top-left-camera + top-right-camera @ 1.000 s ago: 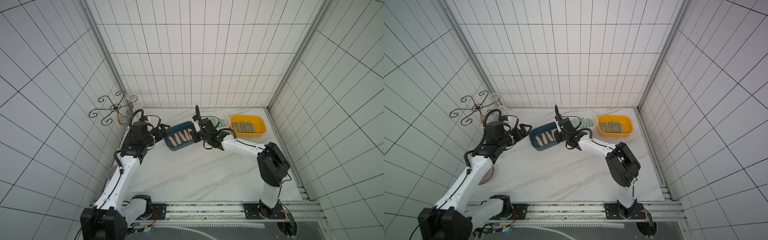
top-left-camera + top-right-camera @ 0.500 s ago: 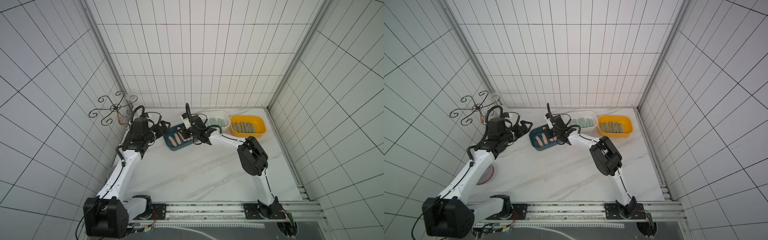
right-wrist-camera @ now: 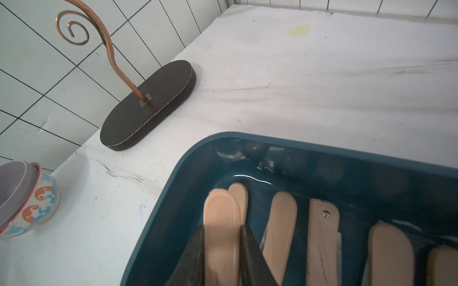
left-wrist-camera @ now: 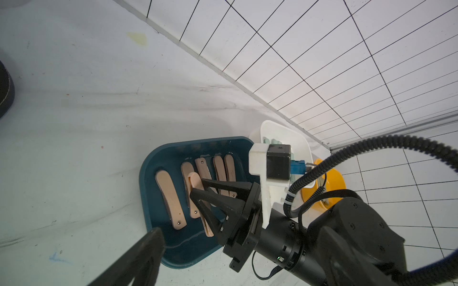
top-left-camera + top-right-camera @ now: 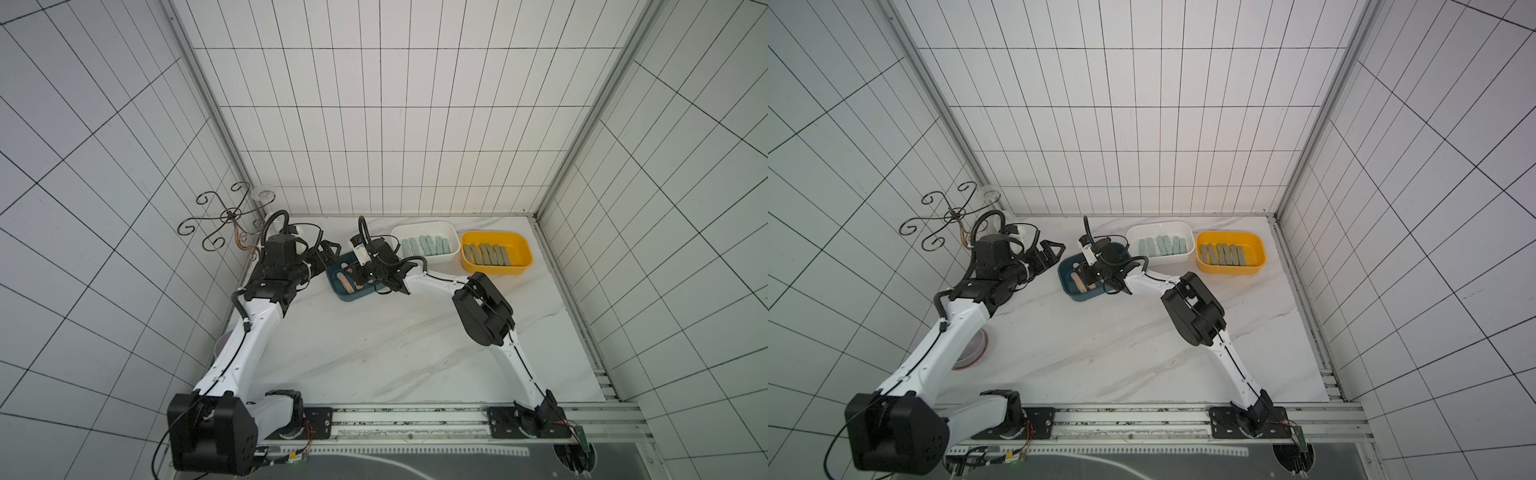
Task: Place the fruit knives into the storage box by color
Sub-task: Place the fruit knife in the storage box.
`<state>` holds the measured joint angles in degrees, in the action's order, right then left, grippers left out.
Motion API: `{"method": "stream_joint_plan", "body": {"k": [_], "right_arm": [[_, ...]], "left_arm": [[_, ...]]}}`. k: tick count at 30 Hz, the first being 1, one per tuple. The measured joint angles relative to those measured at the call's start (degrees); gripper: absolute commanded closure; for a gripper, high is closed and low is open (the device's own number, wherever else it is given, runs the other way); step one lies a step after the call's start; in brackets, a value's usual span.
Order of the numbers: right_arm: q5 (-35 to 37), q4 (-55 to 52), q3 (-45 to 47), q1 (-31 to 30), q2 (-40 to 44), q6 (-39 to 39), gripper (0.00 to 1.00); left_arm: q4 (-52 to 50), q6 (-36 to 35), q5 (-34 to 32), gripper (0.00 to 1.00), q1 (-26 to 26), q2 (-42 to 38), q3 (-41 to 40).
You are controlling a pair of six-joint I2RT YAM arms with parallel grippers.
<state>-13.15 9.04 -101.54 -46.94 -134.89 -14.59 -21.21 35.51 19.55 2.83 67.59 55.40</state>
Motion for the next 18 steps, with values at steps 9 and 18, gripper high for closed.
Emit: {"method": "stream_joint_plan", "body": {"k": [9,18], "right_arm": [[-1.1,0.4,-1.5,-0.3,-3.9,0.9,0.76],[-1.0,0.4,-3.5,-0.2,-6.4,1.2,0.76]], "left_arm": [[0.0,0.0,0.0,0.03,0.0,0.0,0.0],[0.0,-0.2,0.0,0.03,0.0,0.0,0.0]]}}
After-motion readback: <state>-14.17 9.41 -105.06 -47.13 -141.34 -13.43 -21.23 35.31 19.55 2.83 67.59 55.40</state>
